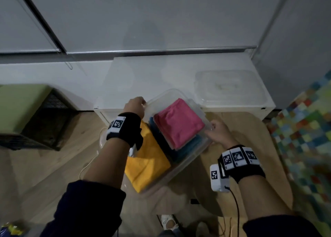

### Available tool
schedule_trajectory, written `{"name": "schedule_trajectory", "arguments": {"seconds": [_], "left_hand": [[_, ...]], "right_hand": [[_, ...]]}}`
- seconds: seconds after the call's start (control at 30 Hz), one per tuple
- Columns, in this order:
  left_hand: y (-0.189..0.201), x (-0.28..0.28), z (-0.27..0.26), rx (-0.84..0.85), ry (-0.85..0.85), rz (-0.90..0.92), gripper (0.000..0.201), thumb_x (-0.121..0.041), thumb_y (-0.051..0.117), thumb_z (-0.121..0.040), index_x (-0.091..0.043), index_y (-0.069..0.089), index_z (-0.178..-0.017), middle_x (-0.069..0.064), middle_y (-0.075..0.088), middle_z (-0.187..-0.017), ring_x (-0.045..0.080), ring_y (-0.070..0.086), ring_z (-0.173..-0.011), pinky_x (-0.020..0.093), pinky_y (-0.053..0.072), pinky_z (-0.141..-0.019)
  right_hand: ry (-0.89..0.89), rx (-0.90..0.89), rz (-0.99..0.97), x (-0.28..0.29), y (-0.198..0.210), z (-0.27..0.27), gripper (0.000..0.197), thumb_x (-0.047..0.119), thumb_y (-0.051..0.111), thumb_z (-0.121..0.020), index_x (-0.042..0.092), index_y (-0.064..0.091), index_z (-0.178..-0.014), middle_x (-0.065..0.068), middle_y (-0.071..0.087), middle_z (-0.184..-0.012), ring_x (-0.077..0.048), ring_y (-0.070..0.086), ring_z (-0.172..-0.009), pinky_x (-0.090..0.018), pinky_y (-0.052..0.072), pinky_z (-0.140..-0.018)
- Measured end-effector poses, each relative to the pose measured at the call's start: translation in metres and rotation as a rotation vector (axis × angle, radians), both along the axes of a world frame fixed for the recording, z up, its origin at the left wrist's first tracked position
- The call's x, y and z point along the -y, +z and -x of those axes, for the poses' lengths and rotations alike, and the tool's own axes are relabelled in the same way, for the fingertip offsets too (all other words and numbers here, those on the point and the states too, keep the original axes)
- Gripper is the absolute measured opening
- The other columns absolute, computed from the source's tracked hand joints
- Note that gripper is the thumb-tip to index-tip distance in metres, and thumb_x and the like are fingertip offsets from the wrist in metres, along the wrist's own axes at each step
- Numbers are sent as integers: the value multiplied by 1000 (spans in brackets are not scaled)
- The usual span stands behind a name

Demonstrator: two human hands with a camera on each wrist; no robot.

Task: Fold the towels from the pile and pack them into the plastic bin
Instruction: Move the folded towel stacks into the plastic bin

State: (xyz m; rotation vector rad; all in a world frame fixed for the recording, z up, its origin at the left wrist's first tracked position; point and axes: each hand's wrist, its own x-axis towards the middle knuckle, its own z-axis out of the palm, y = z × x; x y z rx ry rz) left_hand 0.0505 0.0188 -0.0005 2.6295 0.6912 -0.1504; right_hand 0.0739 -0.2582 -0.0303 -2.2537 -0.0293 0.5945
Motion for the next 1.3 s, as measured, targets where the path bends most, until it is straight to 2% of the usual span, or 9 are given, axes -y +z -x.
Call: {"name": "schedule_trajectory", "arguments": {"seconds": [0.23,0.37,0.43,0.57,0.7,0.8,0.93,1.13,1.3], "left_hand": [[-4,20,-43,-110,-267,16,34,1,44,-90,-9,57,-120,15,59,-122,31,56,-110,35,44,-88],[-14,51,-71,-36,-377,22,44,9,38,-86,-10,55,-122,12,63,-118,30,57,-110,38,47,-93],[-17,65,-84,3,-423,26,52,14,36,-83,-12,54,-124,11,63,-118,30,56,-110,38,46,-94],[-22,77,-99,59,-501,44,51,13,39,-84,-11,54,-127,10,60,-125,29,52,-116,33,41,-97],[-20,63,-94,43,-438,-56,47,-11,50,-92,-19,43,-138,4,47,-141,28,42,-129,41,28,-110],[-17,45,-67,-15,-196,-148,51,-21,49,-93,-22,34,-141,5,35,-148,31,29,-136,52,16,-112],[-25,37,-37,-174,45,-41,48,-10,37,-94,-13,28,-141,16,31,-143,42,29,-129,49,26,-106],[-30,46,-51,-131,92,-25,57,2,25,-92,-26,33,-141,7,33,-143,40,30,-126,50,35,-100],[-37,64,-67,-56,78,-114,38,-23,35,-101,-23,40,-139,10,41,-139,41,36,-121,46,37,-97]], "right_hand": [[-227,-160,-39,20,7,2,15,14,58,-89,9,52,-102,-12,61,-98,-27,66,-77,-33,56,-56],[-387,-331,-102,40,-1,2,60,20,63,-88,8,35,-140,-15,49,-129,-35,60,-100,-34,55,-53],[-432,-356,-127,47,-3,0,67,18,62,-89,10,26,-146,-16,42,-138,-34,60,-99,-32,57,-51],[-383,-415,-97,63,6,-3,41,7,55,-91,4,42,-130,-14,58,-105,-27,61,-77,-35,57,-66],[-171,-551,-54,86,27,-19,46,42,56,-90,9,49,-121,-13,63,-96,-24,64,-75,-29,56,-54],[-276,-243,-72,100,27,-50,39,46,48,-94,11,53,-112,-7,61,-94,-24,63,-71,-29,51,-53],[-242,288,254,103,6,-98,23,18,43,-95,0,59,-94,-16,62,-95,-30,57,-83,-36,48,-73],[71,377,380,84,-39,-153,28,5,51,-90,1,56,-117,-20,56,-121,-35,49,-115,-42,44,-93],[280,407,494,84,-68,-187,51,-8,46,-88,-1,36,-137,-18,32,-146,-29,28,-135,-36,29,-105]]}}
